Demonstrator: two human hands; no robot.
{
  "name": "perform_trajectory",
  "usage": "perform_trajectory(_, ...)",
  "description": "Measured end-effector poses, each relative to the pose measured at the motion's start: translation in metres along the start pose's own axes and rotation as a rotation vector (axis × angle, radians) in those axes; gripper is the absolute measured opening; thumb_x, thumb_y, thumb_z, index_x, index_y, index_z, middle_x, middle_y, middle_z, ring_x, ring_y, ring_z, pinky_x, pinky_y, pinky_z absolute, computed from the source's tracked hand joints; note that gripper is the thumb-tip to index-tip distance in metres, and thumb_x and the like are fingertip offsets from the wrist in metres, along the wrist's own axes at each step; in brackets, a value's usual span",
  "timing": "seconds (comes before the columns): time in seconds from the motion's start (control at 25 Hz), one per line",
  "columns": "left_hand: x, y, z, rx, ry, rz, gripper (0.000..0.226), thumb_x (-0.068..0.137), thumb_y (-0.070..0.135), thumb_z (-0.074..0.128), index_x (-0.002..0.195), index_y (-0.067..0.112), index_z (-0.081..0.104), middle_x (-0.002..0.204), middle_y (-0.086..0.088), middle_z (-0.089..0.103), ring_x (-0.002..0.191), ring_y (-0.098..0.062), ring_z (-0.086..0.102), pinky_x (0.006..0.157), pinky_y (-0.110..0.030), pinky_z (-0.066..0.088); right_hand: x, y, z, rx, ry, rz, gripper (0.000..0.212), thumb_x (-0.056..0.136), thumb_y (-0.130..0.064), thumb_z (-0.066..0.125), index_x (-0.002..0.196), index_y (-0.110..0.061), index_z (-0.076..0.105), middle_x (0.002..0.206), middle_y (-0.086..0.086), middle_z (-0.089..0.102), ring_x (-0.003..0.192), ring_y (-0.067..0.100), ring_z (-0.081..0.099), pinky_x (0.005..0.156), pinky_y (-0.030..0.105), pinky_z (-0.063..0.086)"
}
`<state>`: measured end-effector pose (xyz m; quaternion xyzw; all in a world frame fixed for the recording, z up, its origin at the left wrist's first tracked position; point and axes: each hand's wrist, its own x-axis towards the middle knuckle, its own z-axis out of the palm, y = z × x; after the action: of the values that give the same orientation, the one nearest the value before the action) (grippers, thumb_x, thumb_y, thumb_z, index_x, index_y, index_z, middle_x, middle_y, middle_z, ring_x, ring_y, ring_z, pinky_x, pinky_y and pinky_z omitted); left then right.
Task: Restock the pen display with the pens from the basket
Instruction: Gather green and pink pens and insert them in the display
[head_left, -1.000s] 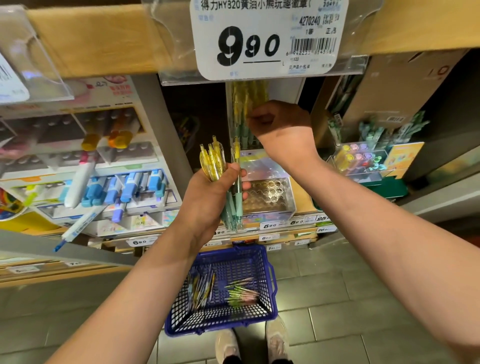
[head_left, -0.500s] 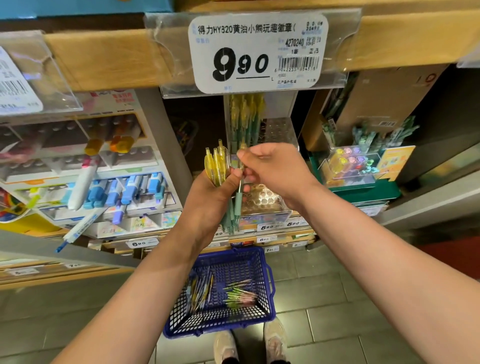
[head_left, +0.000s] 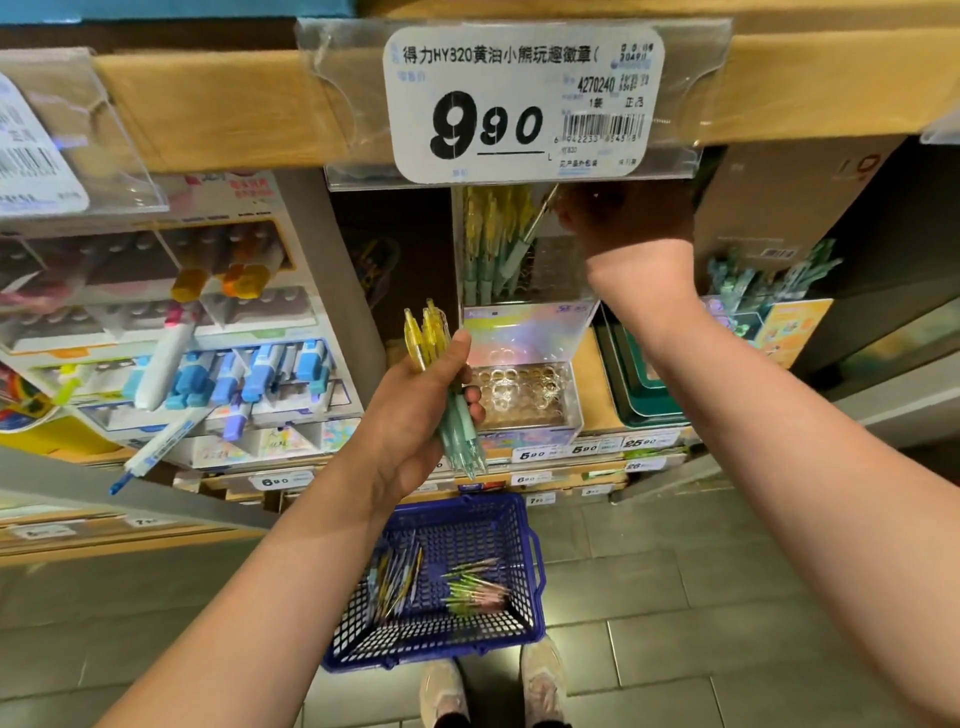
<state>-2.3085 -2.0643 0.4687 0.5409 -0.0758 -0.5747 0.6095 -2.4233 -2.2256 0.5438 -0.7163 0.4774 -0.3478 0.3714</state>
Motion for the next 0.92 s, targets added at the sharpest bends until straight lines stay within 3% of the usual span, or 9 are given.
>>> perform_trajectory(0.04,0.001,0.000,0.000,-0.015,0.014,-0.010,0.021,0.100,0.025,0.064,0.105,0.008,0.054,0.072,-0.004,0.050,0.058,-0.015,0.050,0.056,-0.029,0.049,0.002,0.006,0.002,-0.033,0.019,-0.067,0.011,0.097,-0.022,0.060,0.087,-0.023,0.065,0.079,-0.018,0.059,0.066,-0.002,0.052,0.057,-0.003,0.033)
perform_trajectory(0.12,0.001,0.000,0.001,-0.035,0.034,-0.018,0.015,0.101,0.017,0.059,0.111,0.006,0.054,0.075,-0.005,0.052,0.059,-0.016,0.050,0.054,-0.029,0.048,0.000,0.004,0.011,-0.187,0.063,-0.225,0.020,0.099,-0.022,0.056,0.113,-0.013,0.069,0.100,-0.002,0.070,0.085,0.007,0.057,0.066,-0.010,0.025)
perform_trajectory(0.2,0.001,-0.001,0.001,-0.023,0.034,-0.006,0.014,0.101,0.014,0.057,0.112,0.005,0.054,0.077,-0.006,0.053,0.061,-0.016,0.051,0.055,-0.029,0.049,-0.002,0.000,0.014,-0.239,0.145,-0.415,0.024,0.098,-0.016,0.059,0.116,-0.002,0.068,0.104,0.014,0.073,0.100,0.008,0.048,0.072,-0.013,0.018)
perform_trajectory(0.24,0.001,-0.001,0.001,-0.009,0.025,0.001,0.014,0.102,0.014,0.056,0.111,0.004,0.054,0.078,-0.007,0.053,0.062,-0.017,0.051,0.056,-0.029,0.049,-0.002,-0.001,0.017,-0.217,0.170,-0.438,0.022,0.097,-0.014,0.062,0.112,0.001,0.069,0.100,0.017,0.073,0.097,0.004,0.047,0.072,-0.013,0.019)
perform_trajectory(0.32,0.000,-0.001,0.001,0.015,0.009,0.016,0.014,0.103,0.015,0.056,0.111,0.004,0.054,0.080,-0.008,0.054,0.065,-0.018,0.052,0.058,-0.029,0.050,0.001,0.001,0.019,-0.208,0.186,-0.445,0.023,0.097,-0.018,0.063,0.108,0.000,0.070,0.094,0.015,0.074,0.087,-0.002,0.049,0.069,-0.011,0.024)
perform_trajectory(0.44,-0.001,-0.001,0.001,0.028,0.014,0.043,0.015,0.103,0.016,0.058,0.111,0.004,0.057,0.081,-0.008,0.057,0.066,-0.017,0.053,0.060,-0.028,0.051,0.005,0.003,0.021,-0.230,0.210,-0.448,0.024,0.097,-0.022,0.063,0.106,-0.002,0.072,0.093,0.013,0.075,0.095,0.009,0.052,0.071,-0.012,0.022)
perform_trajectory(0.6,0.000,-0.001,0.001,0.034,0.013,0.071,0.019,0.103,0.017,0.060,0.114,0.003,0.063,0.086,-0.005,0.068,0.071,-0.015,0.059,0.063,-0.028,0.052,0.005,0.011,0.031,-0.254,0.057,-0.427,0.017,0.096,-0.022,0.064,0.099,-0.007,0.073,0.092,0.002,0.075,0.080,0.015,0.068,0.072,0.010,0.040)
perform_trajectory(0.72,0.000,-0.001,0.002,0.043,0.015,0.088,0.022,0.102,0.018,0.060,0.118,0.003,0.063,0.090,-0.005,0.073,0.070,-0.014,0.061,0.063,-0.028,0.054,0.002,0.025,0.038,-0.175,-0.025,-0.362,0.015,0.093,-0.019,0.069,0.103,-0.007,0.070,0.089,-0.010,0.068,0.077,0.004,0.064,0.073,0.004,0.044)
perform_trajectory(0.92,-0.001,0.000,0.005,0.089,-0.017,0.123,0.027,0.104,0.019,0.056,0.124,0.000,0.058,0.090,-0.003,0.075,0.067,-0.013,0.062,0.062,-0.027,0.055,0.005,0.030,0.044,-0.176,-0.012,-0.317,0.015,0.090,-0.022,0.072,0.098,-0.010,0.072,0.086,-0.004,0.073,0.074,0.002,0.063,0.069,-0.004,0.038)
